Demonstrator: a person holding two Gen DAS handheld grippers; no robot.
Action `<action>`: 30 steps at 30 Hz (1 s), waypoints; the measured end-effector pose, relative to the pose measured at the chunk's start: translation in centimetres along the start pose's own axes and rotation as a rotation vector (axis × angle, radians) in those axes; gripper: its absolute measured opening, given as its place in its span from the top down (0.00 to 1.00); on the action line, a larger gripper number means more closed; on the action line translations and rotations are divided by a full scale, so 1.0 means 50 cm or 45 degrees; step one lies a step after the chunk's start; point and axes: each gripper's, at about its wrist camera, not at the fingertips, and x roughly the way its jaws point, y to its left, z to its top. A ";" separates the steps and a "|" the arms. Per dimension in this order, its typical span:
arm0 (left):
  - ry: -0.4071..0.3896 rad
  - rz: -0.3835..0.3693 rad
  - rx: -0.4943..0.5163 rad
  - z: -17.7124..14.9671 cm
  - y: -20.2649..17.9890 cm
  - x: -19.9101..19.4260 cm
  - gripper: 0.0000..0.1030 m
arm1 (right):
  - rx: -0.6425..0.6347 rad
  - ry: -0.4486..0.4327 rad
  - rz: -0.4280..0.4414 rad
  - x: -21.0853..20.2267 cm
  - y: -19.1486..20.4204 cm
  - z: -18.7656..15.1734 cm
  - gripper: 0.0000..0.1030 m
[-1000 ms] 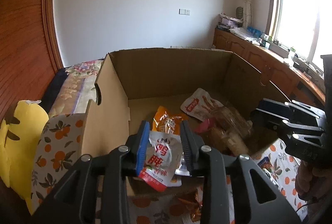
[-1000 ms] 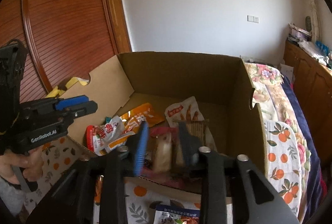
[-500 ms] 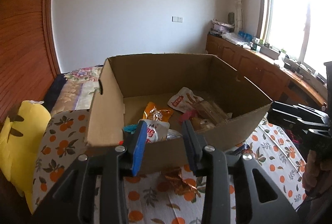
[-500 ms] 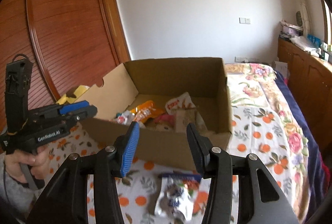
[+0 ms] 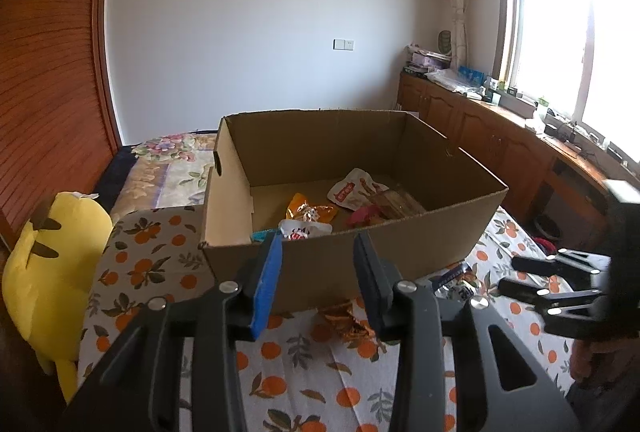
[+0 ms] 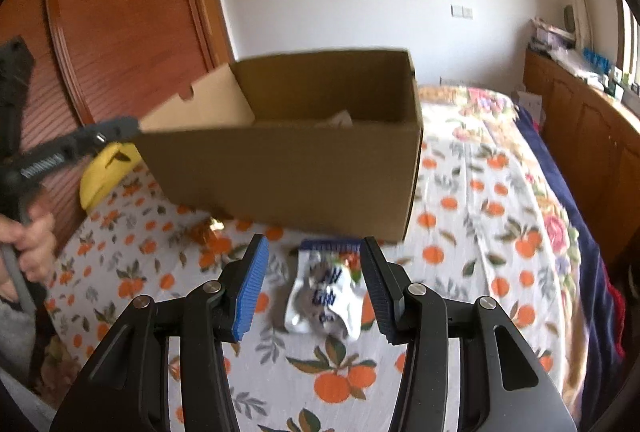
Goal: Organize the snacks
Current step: 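Lower the left gripper onto the copper-wrapped candy while the right lowers onto the white-blue pack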
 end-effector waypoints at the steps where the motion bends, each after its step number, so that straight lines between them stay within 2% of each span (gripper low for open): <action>1: -0.005 0.002 0.011 -0.005 -0.001 -0.004 0.63 | 0.004 0.034 -0.007 0.015 -0.001 -0.008 0.52; 9: 0.090 -0.027 -0.005 -0.057 0.004 0.009 0.62 | 0.055 0.134 -0.019 0.094 -0.015 -0.040 0.52; 13: 0.159 -0.027 -0.012 -0.088 0.000 0.037 0.61 | 0.081 0.181 -0.030 0.122 -0.025 -0.041 0.38; 17: 0.214 -0.040 -0.018 -0.111 -0.011 0.065 0.60 | 0.049 0.191 -0.070 0.134 -0.022 -0.036 0.37; 21: 0.247 -0.066 -0.013 -0.118 -0.029 0.088 0.60 | 0.014 0.202 -0.115 0.145 -0.018 -0.034 0.36; 30: 0.315 -0.094 -0.001 -0.114 -0.053 0.147 0.58 | -0.015 0.213 -0.137 0.150 -0.016 -0.039 0.30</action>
